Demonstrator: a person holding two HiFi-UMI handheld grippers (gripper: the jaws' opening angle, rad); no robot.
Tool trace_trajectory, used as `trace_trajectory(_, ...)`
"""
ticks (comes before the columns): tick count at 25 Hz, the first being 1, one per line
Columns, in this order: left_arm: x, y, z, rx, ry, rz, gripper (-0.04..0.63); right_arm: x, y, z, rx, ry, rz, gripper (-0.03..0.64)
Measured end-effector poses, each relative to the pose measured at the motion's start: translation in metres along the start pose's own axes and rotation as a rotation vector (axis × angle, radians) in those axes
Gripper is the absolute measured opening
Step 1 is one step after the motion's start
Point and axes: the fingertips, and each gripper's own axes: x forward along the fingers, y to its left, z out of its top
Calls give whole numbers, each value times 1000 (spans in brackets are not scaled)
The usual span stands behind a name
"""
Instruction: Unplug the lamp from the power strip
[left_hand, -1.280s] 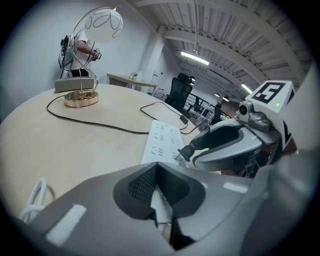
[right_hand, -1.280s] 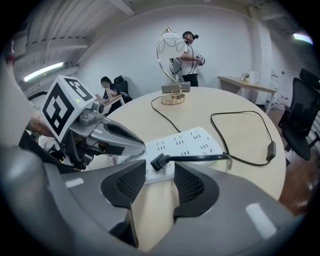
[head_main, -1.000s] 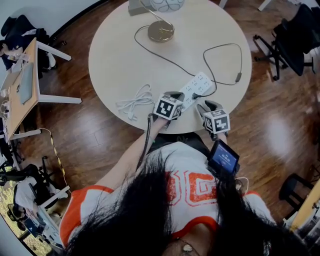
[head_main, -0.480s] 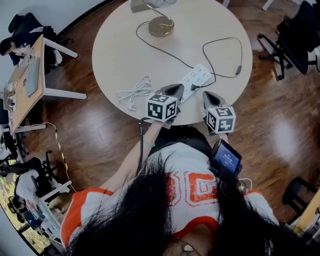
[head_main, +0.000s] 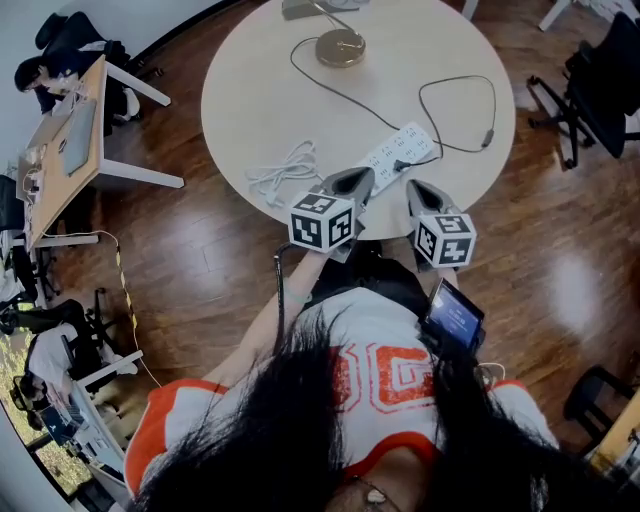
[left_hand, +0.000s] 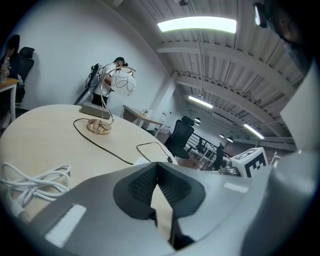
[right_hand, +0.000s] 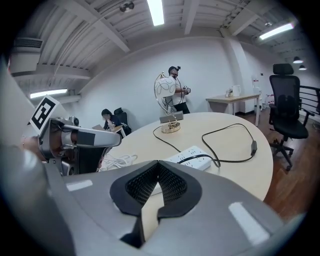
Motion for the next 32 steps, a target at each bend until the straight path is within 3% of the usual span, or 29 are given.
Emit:
trace_trajectory(15,-77,4,-29,-18,-15,-43,0,-24,76,-14,69,-75,-36,2)
trace_trajectory(21,-105,2,-51,-30,-6,-84,0,-39,116,-39,55,-64,-47,0)
trace_trajectory(32,-117,-5,-61,-39,-17,-127,0,-43,131,-45,31,-55,-58,0)
